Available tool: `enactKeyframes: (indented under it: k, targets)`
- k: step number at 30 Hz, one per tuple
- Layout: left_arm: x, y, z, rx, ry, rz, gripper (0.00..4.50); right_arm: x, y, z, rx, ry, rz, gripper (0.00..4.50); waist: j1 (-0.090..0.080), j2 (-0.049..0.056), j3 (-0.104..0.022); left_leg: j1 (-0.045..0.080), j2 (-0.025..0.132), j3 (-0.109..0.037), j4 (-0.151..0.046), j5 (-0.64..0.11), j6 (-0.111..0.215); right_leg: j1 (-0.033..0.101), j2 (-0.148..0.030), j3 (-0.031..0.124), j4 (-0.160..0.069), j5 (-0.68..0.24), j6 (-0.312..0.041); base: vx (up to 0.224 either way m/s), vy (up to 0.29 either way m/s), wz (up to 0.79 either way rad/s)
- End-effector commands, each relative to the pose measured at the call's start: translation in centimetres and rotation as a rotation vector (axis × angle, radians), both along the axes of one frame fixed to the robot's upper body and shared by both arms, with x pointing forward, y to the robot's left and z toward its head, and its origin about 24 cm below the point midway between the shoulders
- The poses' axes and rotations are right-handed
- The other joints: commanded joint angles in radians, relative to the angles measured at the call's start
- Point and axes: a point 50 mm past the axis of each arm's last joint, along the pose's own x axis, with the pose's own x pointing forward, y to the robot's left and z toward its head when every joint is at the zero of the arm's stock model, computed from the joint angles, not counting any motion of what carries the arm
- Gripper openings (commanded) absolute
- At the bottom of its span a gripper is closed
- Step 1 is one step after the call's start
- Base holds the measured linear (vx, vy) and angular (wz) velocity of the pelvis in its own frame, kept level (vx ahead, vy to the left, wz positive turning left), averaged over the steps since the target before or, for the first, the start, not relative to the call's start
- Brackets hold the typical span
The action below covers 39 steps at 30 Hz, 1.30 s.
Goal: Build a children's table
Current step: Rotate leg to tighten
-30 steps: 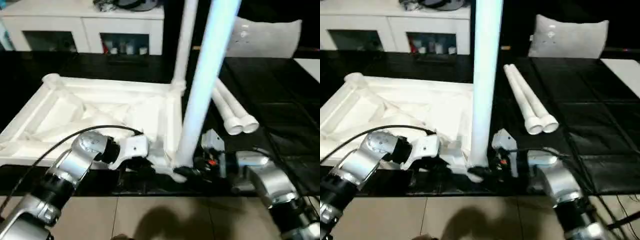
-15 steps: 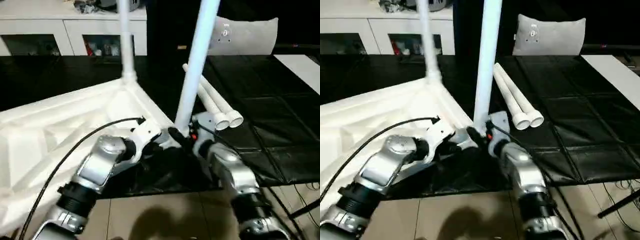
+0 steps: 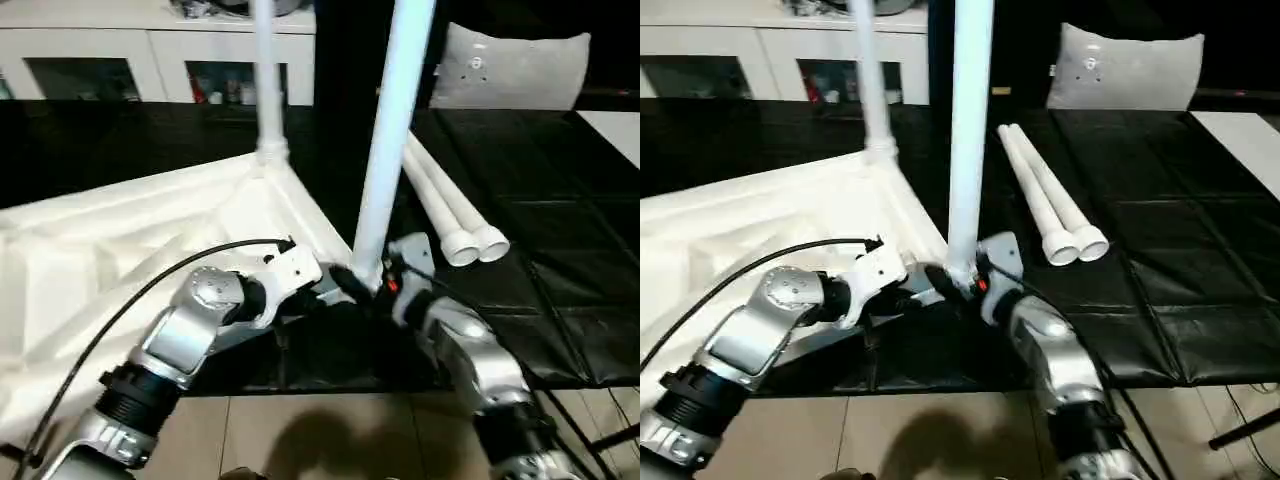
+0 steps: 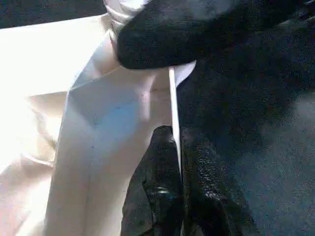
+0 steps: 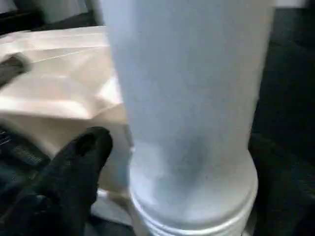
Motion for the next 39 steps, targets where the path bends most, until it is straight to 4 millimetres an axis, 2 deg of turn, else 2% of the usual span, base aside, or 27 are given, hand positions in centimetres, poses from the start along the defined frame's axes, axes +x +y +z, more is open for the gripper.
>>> enactKeyframes:
  k: [1, 3, 8, 11, 12, 13, 17, 18, 21, 28, 29, 32, 38, 39]
  targets:
    - [0.0, -0.1, 0.9, 0.007, -0.039, -0.137, 0.0, -0.8, -1.4, 1.1, -0.032, -0.064, 0.133, 4.48, -0.001, 0.017, -0.064, 0.028, 0.035, -0.016, -0.072, -0.271, -0.004, 0.043, -0.061, 0.031, -0.073, -0.142, -0.2, 0.0, 0.0, 0.0]
    - [-0.1, 0.3, 0.8, 0.025, -0.03, -0.189, 0.0, -1.3, -2.1, 1.2, -0.07, -0.066, 0.22, 4.48, 0.001, 0.015, -0.065, 0.029, 0.035, -0.017, -0.072, -0.273, 0.0, 0.045, -0.061, 0.031, -0.075, -0.145, -0.194, 0.0, 0.0, 0.0]
    - [-0.4, 1.0, 0.5, 0.073, -0.012, -0.298, 0.0, -2.2, -2.9, 1.2, -0.159, -0.058, 0.388, 4.48, -0.002, 0.012, -0.064, 0.027, 0.035, -0.016, -0.07, -0.282, 0.006, 0.045, -0.064, 0.031, -0.076, -0.176, -0.206, 0.0, 0.0, 0.0]
    - [-0.6, 1.3, 0.4, 0.095, 0.002, -0.368, 0.0, -2.2, -3.2, 1.2, -0.193, -0.047, 0.462, 4.48, -0.001, 0.012, -0.066, 0.028, 0.037, -0.015, -0.068, -0.262, 0.011, 0.044, -0.064, 0.03, -0.072, -0.145, -0.222, 0.0, 0.0, 0.0]
    - [-0.7, 1.3, 0.3, 0.104, 0.009, -0.394, 0.0, -2.2, -3.3, 1.3, -0.198, -0.041, 0.484, 4.48, 0.0, 0.007, -0.066, 0.028, 0.037, -0.015, -0.067, -0.253, 0.017, 0.045, -0.063, 0.029, -0.069, -0.13, -0.23, 0.0, 0.0, 0.0]
    - [-0.7, 1.4, 0.3, 0.109, 0.016, -0.414, 0.0, -2.2, -3.4, 1.3, -0.201, -0.036, 0.503, 4.22, 0.0, 0.009, -0.066, 0.028, 0.036, -0.014, -0.066, -0.251, 0.021, 0.044, -0.063, 0.029, -0.069, -0.127, -0.235, 0.0, 0.0, 0.0]
    - [-0.8, 1.7, 0.2, 0.14, 0.029, -0.479, 0.0, -2.0, -3.4, 1.7, -0.198, -0.025, 0.557, 4.02, 0.005, 0.008, -0.066, 0.029, 0.038, -0.013, -0.066, -0.252, 0.022, 0.045, -0.064, 0.029, -0.068, -0.138, -0.24, 0.0, 0.0, 0.0]
    - [-0.8, 1.8, 0.2, 0.152, 0.03, -0.499, 0.0, -2.1, -3.3, 1.7, -0.2, -0.016, 0.588, 3.8, 0.007, 0.006, -0.066, 0.029, 0.038, -0.012, -0.065, -0.251, 0.022, 0.044, -0.065, 0.029, -0.068, -0.143, -0.239, 0.0, 0.0, 0.0]
    - [-0.7, 1.9, 0.2, 0.165, 0.029, -0.52, 0.0, -2.1, -3.2, 1.7, -0.203, -0.012, 0.624, 3.57, 0.016, 0.005, -0.068, 0.031, 0.04, -0.01, -0.063, -0.231, 0.024, 0.043, -0.065, 0.029, -0.064, -0.121, -0.242, 0.0, 0.0, 0.0]
    - [-0.4, 2.1, 0.2, 0.177, 0.028, -0.551, 0.0, -2.1, -2.9, 1.8, -0.198, -0.007, 0.673, 3.01, 0.02, 0.004, -0.067, 0.03, 0.04, -0.01, -0.063, -0.234, 0.019, 0.043, -0.066, 0.029, -0.064, -0.135, -0.242, 0.0, 0.0, 0.0]
    - [-0.5, 2.2, 0.2, 0.177, 0.029, -0.554, 0.0, -2.2, -2.8, 1.8, -0.197, -0.005, 0.676, 2.9, 0.019, -0.001, -0.068, 0.031, 0.04, -0.009, -0.064, -0.236, 0.018, 0.043, -0.066, 0.029, -0.065, -0.139, -0.241, 0.0, 0.0, 0.0]
    - [-0.5, 2.2, 0.2, 0.175, 0.031, -0.558, 0.0, -2.2, -2.8, 1.7, -0.193, -0.001, 0.681, 2.8, 0.02, 0.005, -0.068, 0.031, 0.041, -0.011, -0.064, -0.233, 0.017, 0.042, -0.067, 0.029, -0.063, -0.144, -0.239, 0.0, 0.0, 0.0]
    - [-0.4, 2.4, 0.0, 0.167, 0.044, -0.551, 0.0, -2.6, -2.6, 1.4, -0.177, 0.018, 0.687, 2.68, 0.02, 0.004, -0.069, 0.03, 0.04, -0.01, -0.063, -0.231, 0.017, 0.043, -0.066, 0.028, -0.063, -0.133, -0.241, 0.0, 0.0, 0.0]
    - [-0.5, 2.4, 0.0, 0.149, 0.052, -0.537, 0.0, -2.7, -2.4, 1.4, -0.157, 0.03, 0.676, 2.68, 0.021, 0.008, -0.069, 0.03, 0.04, -0.011, -0.063, -0.23, 0.016, 0.044, -0.066, 0.028, -0.062, -0.13, -0.242, 0.0, 0.0, 0.0]
